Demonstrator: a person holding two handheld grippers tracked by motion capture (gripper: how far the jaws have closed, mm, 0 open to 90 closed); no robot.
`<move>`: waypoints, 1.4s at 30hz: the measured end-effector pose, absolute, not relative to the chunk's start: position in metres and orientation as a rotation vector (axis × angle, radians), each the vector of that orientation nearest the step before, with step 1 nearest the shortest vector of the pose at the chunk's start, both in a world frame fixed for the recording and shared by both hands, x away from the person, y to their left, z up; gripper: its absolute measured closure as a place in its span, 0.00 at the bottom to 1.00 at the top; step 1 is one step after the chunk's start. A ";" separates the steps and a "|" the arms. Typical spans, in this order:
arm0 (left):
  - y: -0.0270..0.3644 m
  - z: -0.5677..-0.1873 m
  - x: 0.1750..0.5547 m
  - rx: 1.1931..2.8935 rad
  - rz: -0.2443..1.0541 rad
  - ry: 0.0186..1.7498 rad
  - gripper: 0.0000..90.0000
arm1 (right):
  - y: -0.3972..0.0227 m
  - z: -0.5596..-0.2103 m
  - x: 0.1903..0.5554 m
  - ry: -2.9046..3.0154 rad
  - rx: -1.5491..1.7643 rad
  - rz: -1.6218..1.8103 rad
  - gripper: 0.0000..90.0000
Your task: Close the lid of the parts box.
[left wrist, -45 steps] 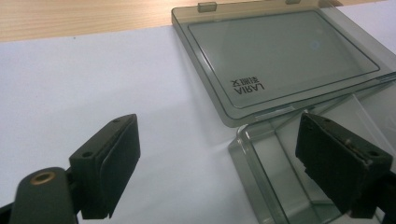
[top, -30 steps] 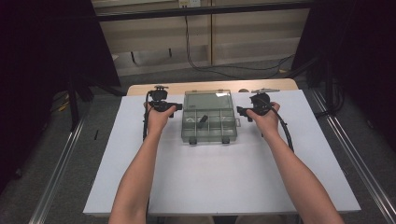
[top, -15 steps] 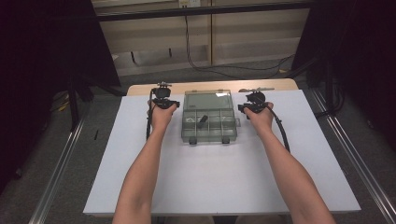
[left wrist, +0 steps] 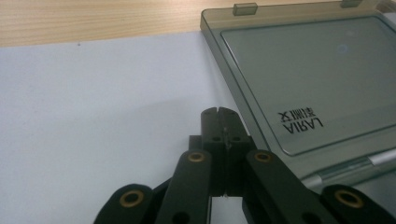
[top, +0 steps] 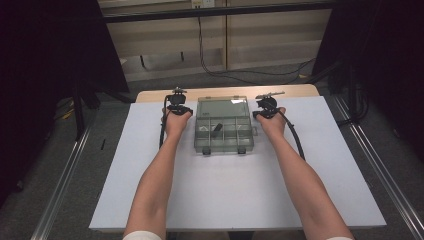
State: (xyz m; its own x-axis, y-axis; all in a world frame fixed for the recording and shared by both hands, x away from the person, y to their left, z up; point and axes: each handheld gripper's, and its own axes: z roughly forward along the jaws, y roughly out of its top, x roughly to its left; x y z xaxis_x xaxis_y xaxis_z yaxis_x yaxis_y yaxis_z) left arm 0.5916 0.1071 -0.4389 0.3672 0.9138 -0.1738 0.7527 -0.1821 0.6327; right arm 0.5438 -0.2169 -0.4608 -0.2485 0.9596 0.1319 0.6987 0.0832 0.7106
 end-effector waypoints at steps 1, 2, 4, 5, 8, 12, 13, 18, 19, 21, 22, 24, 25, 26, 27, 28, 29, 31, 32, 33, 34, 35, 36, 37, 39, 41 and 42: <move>0.107 -0.441 0.593 1.981 0.316 1.441 1.00 | -0.216 -0.462 0.546 1.998 1.643 0.957 0.99; 0.107 -0.443 0.595 1.983 0.314 1.442 1.00 | -0.216 -0.462 0.548 1.991 1.643 0.966 0.99; 0.106 -0.446 0.598 1.980 0.296 1.446 1.00 | -0.216 -0.463 0.553 1.989 1.645 0.972 0.99; 0.105 -0.448 0.600 1.973 0.287 1.450 1.00 | -0.216 -0.463 0.555 1.990 1.646 0.973 0.99; 0.101 -0.452 0.603 1.966 0.278 1.454 1.00 | -0.214 -0.464 0.560 1.990 1.639 0.979 0.98; 0.099 -0.453 0.605 1.953 0.263 1.454 1.00 | -0.208 -0.464 0.561 2.006 1.594 0.966 0.99; 0.099 -0.453 0.604 1.952 0.265 1.454 1.00 | -0.207 -0.465 0.562 2.013 1.578 0.963 1.00; 0.100 -0.453 0.601 1.929 0.229 1.477 1.00 | -0.206 -0.464 0.560 2.010 1.595 0.963 1.00; 0.101 -0.452 0.599 1.932 0.222 1.480 1.00 | -0.207 -0.464 0.559 2.013 1.595 0.968 1.00; 0.101 -0.452 0.596 1.921 0.211 1.487 1.00 | -0.207 -0.463 0.557 2.032 1.598 0.963 1.00; 0.103 -0.451 0.595 1.944 0.205 1.479 1.00 | -0.207 -0.462 0.555 2.048 1.587 0.956 1.00; 0.104 -0.451 0.592 1.939 0.200 1.480 1.00 | -0.207 -0.461 0.553 2.065 1.584 0.955 1.00; 0.104 -0.451 0.592 1.938 0.202 1.478 1.00 | -0.207 -0.461 0.552 2.063 1.598 0.957 1.00; 0.104 -0.451 0.592 1.942 0.201 1.479 1.00 | -0.207 -0.461 0.552 2.061 1.601 0.959 1.00; 0.103 -0.450 0.592 1.945 0.205 1.484 1.00 | -0.206 -0.461 0.552 2.062 1.591 0.949 1.00; 0.103 -0.450 0.592 1.952 0.212 1.483 1.00 | -0.205 -0.460 0.552 2.058 1.590 0.940 1.00; 0.102 -0.449 0.592 1.963 0.215 1.486 1.00 | -0.205 -0.460 0.552 2.053 1.597 0.938 1.00; 0.100 -0.449 0.593 1.968 0.226 1.487 1.00 | -0.206 -0.461 0.554 2.044 1.605 0.949 1.00; 0.100 -0.450 0.594 1.949 0.231 1.491 1.00 | -0.206 -0.461 0.555 2.040 1.608 0.954 1.00; 0.101 -0.450 0.595 1.960 0.228 1.483 1.00 | -0.206 -0.461 0.556 2.035 1.615 0.958 1.00; 0.100 -0.450 0.596 1.951 0.228 1.489 1.00 | -0.206 -0.461 0.557 2.034 1.613 0.957 1.00; 0.100 -0.450 0.598 1.944 0.228 1.492 1.00 | -0.206 -0.462 0.558 2.030 1.606 0.958 1.00; 0.100 -0.450 0.600 1.962 0.231 1.485 1.00 | -0.206 -0.462 0.560 2.029 1.616 0.956 1.00; 0.099 -0.449 0.602 1.966 0.237 1.486 1.00 | -0.206 -0.462 0.562 2.031 1.615 0.957 1.00; 0.099 -0.450 0.606 1.962 0.238 1.488 1.00 | -0.207 -0.461 0.567 2.036 1.611 0.949 1.00; 0.099 -0.451 0.611 1.942 0.225 1.503 1.00 | -0.207 -0.462 0.570 2.032 1.621 0.959 1.00; 0.099 -0.451 0.612 1.948 0.217 1.504 1.00 | -0.208 -0.462 0.571 2.031 1.629 0.967 1.00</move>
